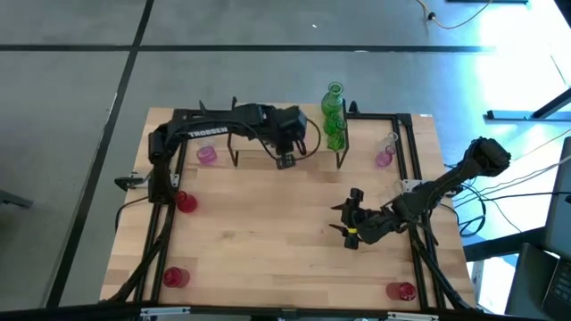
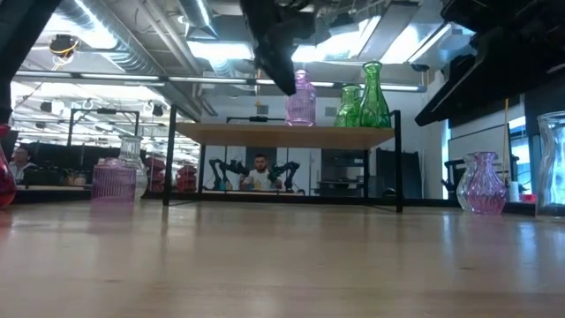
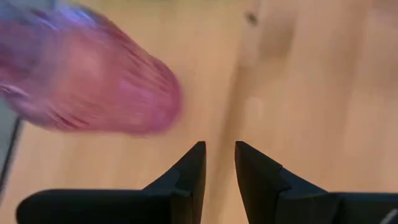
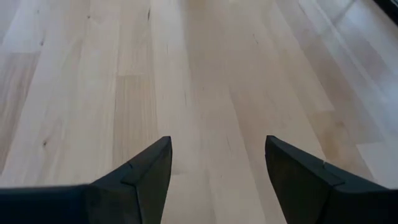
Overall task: Sort vases onto shelf
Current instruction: Put the bottom pink vase on the shelf
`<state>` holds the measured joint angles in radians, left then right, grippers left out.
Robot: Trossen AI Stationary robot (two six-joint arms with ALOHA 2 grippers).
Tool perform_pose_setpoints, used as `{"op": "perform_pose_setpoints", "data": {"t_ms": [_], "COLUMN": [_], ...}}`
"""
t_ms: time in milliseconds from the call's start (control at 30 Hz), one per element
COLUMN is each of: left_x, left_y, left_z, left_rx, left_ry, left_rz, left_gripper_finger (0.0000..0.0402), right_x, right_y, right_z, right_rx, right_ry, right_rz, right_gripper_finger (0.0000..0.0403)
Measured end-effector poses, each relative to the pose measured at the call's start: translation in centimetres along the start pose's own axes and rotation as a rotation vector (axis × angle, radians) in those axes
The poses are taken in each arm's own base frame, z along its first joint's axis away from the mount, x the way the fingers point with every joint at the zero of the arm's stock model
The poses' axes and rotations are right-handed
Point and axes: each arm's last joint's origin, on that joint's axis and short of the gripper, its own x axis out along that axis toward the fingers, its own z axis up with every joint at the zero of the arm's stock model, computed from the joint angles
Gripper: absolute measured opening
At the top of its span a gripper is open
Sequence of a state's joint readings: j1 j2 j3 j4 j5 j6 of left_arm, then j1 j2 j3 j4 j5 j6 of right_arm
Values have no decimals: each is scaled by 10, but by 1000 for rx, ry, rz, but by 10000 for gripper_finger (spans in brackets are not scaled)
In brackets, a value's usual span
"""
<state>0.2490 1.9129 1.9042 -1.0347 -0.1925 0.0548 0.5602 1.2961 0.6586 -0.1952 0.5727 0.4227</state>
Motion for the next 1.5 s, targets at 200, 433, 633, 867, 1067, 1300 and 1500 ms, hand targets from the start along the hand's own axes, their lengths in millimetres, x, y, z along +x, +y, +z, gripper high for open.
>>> {"op": "perform_pose_setpoints", "data": {"t_ms": [200,433,633,867,1067,1300,1500], "left_x": [24,44,48,51,50,51,53], "left_y": [28,41,45,34,6,4,18], "left_z": [-19,-21,-16,-20,-13,-5,-5], "left_rx": [-148,-199,-206,-202,-123,-65,-92], "left_ry": [-43,-159,-261,-227,-268,-339,-348], "left_rz": [67,-25,-12,-94,-231,-98,-61], "left_gripper_finger": [78,78,78,78,78,78,78], "right_x": [-1,0,0,0,0,0,0], "right_y": [1,0,0,0,0,0,0], "right_z": [0,0,1,1,1,1,1], "right_rx": [16,21,24,24,24,27,22], "right_ry": [-2,-6,-16,-16,-16,-16,-16], "right_rz": [1,-2,-22,-22,-21,-21,-21], "right_gripper_finger": [238,238,238,238,238,238,238]}}
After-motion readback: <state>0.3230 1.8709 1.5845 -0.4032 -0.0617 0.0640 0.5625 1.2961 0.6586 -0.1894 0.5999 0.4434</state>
